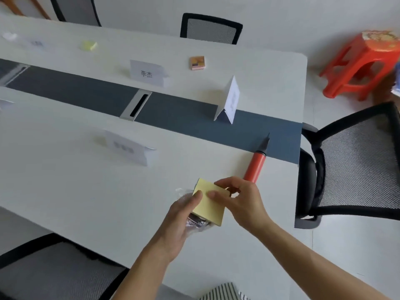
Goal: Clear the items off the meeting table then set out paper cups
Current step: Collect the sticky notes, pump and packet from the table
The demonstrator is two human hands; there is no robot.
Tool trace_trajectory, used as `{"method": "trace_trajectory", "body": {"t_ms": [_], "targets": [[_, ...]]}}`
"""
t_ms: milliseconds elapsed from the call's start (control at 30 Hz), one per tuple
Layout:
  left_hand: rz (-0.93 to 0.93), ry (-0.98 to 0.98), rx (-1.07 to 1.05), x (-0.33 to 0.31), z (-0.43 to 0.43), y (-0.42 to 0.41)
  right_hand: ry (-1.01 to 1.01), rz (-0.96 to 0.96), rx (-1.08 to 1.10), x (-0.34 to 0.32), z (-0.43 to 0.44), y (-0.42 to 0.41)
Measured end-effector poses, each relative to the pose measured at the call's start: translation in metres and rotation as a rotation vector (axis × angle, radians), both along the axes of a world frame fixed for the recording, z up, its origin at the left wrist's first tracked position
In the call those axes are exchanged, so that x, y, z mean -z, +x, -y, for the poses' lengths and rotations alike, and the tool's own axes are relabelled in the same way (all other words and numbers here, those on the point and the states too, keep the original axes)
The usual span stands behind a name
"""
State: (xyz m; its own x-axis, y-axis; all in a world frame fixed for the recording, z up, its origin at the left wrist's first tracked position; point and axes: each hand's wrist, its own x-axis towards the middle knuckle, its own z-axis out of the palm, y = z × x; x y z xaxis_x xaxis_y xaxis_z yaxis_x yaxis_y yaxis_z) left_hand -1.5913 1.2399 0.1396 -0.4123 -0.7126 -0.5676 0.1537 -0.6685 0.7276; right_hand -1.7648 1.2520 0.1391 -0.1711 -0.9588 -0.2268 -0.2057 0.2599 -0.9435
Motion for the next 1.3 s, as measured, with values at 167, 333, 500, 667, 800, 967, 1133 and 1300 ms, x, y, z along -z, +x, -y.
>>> {"method": "trace_trajectory", "body": {"t_ms": [167,333,500,667,800,967,1133,1300], "targets": [[0.197,-0.049,-0.045,0.027,0.027,0.008,0.227,0.159,0.007,0.042,0.031,-0.016],[0.373,-0.191,0.036,0.049,0.040,0.018,0.408,-0.364,0.324,0.110,0.065,-0.076],[0.690,-0.464,0.178,0.062,0.036,0.034,0.554,-0.619,0.376,0.152,0.098,-0.102],[0.832,-0.572,0.223,0.067,0.024,0.053,0.572,-0.565,0.371,0.163,0.131,-0.094],[0.874,-0.587,0.160,0.064,0.010,0.066,0.492,-0.419,0.335,0.150,0.127,-0.077],[0.890,-0.602,0.068,0.052,-0.014,0.067,0.296,-0.320,0.213,0.114,0.085,-0.054],[0.905,-0.621,-0.045,0.030,-0.058,0.059,0.173,-0.277,0.028,0.079,0.018,-0.046],[0.898,-0.608,-0.211,0.013,-0.132,0.056,0.068,-0.332,-0.128,0.056,-0.065,-0.043]]}}
